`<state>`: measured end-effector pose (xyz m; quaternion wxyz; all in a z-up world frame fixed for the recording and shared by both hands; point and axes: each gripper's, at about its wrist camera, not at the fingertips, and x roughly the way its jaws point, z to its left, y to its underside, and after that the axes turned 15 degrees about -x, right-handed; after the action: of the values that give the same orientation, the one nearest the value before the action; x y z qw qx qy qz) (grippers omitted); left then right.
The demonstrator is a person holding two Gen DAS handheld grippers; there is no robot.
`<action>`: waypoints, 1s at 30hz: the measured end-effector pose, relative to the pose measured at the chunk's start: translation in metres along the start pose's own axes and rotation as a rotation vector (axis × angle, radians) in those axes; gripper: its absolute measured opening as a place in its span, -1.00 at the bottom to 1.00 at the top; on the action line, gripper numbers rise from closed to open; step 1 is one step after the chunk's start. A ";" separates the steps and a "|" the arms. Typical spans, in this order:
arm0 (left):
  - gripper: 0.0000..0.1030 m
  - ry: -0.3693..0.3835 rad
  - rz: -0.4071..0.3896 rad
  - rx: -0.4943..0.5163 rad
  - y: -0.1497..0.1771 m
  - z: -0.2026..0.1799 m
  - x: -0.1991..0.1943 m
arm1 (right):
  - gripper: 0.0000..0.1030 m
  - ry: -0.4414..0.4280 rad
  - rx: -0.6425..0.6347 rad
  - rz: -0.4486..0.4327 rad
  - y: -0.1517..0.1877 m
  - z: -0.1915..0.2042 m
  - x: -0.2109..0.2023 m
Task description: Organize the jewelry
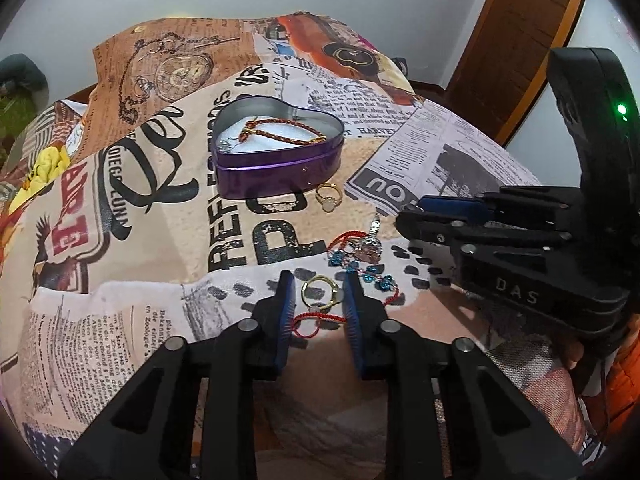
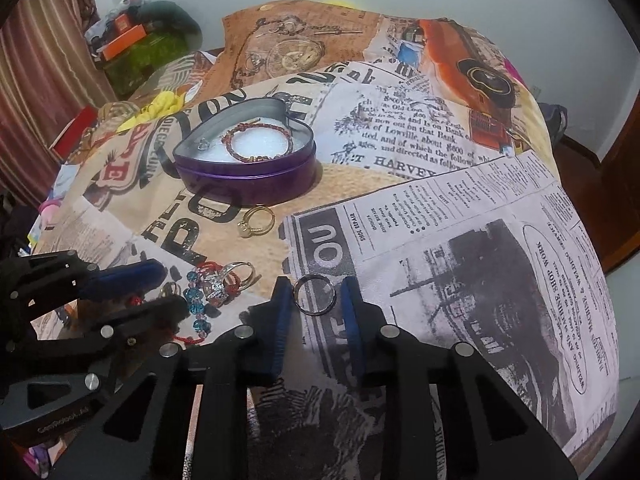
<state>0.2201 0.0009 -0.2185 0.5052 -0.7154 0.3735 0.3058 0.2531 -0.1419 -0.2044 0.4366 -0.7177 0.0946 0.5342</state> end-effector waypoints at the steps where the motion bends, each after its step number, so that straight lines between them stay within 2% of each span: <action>1: -0.60 0.002 -0.001 -0.003 0.000 0.001 0.000 | -0.61 0.001 -0.003 0.000 0.000 0.001 0.000; 9: -0.61 -0.019 -0.026 0.014 0.002 -0.003 -0.009 | -0.61 -0.004 0.020 -0.012 0.003 0.001 -0.011; 11: -0.91 -0.018 -0.032 0.010 0.001 -0.002 -0.012 | -0.61 0.001 0.025 -0.020 0.003 0.002 -0.015; 23: -0.90 -0.022 -0.087 0.014 -0.007 -0.001 -0.041 | -0.61 0.025 0.042 -0.091 0.002 0.004 -0.050; 24: -0.88 -0.023 -0.084 0.005 -0.009 0.002 -0.043 | -0.61 0.028 0.044 -0.094 0.002 0.003 -0.052; 26: -0.61 -0.032 -0.079 -0.015 -0.012 0.008 -0.046 | -0.61 0.028 0.048 -0.098 0.004 0.003 -0.055; 27: -0.33 -0.043 -0.077 -0.027 -0.014 0.013 -0.046 | -0.61 0.026 0.051 -0.100 0.005 0.003 -0.055; 28: -0.19 -0.046 -0.076 -0.033 -0.015 0.016 -0.047 | -0.61 0.020 0.055 -0.101 0.005 0.002 -0.056; 30: -0.19 -0.042 -0.067 -0.038 -0.016 0.018 -0.046 | -0.61 0.013 0.064 -0.102 0.006 0.001 -0.055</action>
<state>0.2078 0.0318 -0.1782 0.5094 -0.7303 0.3326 0.3105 0.2258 -0.1635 -0.1607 0.4851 -0.7108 0.0778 0.5033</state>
